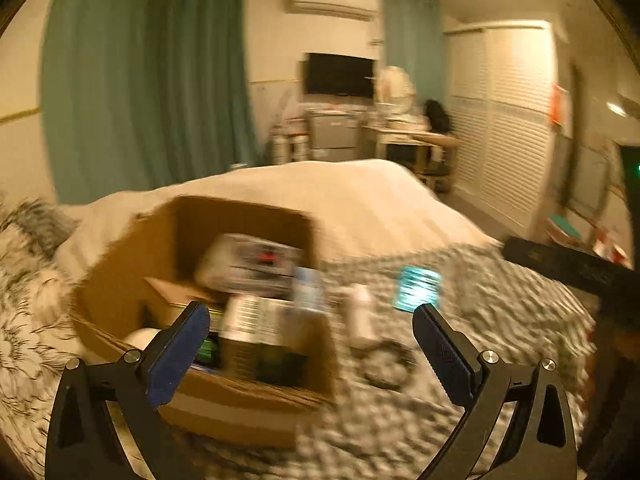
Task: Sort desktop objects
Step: 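Drop the leaflet and white toy into the cardboard box with both grippers, then grasp the bead bracelet with the left gripper while the right grasps the comb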
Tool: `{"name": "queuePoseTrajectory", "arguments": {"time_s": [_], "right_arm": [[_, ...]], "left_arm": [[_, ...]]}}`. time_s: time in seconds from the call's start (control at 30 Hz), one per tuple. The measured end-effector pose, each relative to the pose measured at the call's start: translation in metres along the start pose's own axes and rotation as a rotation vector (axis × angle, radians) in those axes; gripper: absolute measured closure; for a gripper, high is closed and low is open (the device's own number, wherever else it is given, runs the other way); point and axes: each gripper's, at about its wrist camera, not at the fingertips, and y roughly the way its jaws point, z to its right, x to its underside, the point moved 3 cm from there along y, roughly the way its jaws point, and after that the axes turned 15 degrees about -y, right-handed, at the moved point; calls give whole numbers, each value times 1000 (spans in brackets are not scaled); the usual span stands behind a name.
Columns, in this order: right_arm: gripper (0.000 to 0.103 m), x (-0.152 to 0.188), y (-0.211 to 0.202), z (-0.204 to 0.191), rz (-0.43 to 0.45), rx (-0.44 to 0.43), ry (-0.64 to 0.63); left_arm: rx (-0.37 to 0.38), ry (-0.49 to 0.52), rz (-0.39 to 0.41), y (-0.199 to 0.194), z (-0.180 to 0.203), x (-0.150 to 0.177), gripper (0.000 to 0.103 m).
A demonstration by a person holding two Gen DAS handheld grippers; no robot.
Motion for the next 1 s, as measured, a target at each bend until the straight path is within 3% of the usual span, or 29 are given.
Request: {"name": "queuePoseTrajectory", "arguments": {"time_s": [0.17,0.27,0.37,0.5,0.63,0.77,0.83,1.0], "right_arm": [[13,12,-14,36,-25,151,-109],[13,25,-7,45,-34,189,-202],[13,43,13,55,-61,190,-256],[13,66,50,62,-108,98,-234],[22,88,88,61,-148,5,-194],[27,101,120,50,-196,-30,-224],[33,104,133,46,-218,-39,-235],[35,110,161,32,-255,-98,-232]], "left_arm": [[50,62,-19,-1,58,35,0],[-17,46,-80,24,71,55,0],[-36,43,-151,58,76,78,0],[-78,95,-138,96,81,95,0],[-74,46,-235,144,69,109,0],[-127,14,-338,183,55,125,0],[-99,-29,-356,194,47,126,0],[-73,-63,-381,197,37,131,0]]}}
